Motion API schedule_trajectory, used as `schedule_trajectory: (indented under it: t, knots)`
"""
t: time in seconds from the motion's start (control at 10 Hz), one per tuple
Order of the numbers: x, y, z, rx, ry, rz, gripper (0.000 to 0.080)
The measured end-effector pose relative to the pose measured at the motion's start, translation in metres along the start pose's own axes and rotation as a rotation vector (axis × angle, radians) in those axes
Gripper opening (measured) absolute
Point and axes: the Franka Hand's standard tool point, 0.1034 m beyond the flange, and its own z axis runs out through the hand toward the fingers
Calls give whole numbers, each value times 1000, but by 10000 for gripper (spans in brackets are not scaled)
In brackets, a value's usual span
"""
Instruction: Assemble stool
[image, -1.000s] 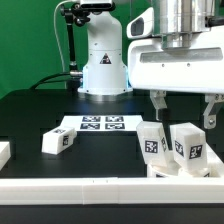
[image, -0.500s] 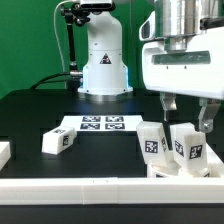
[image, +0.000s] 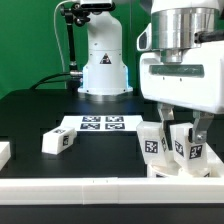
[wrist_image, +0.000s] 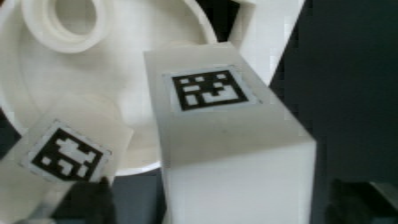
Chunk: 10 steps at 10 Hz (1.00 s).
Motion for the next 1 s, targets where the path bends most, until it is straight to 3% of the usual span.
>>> schedule_trajectory:
  t: [0.1, 0.3, 0.6, 1.0]
  knots:
    - [-5, -1, 0, 0, -1, -7, 393]
    - [-8, -1, 0, -1, 3, -17, 350]
    - [-8, 0, 0, -2, 2, 20, 350]
    - [-9, 3, -1, -3, 14, 332, 351]
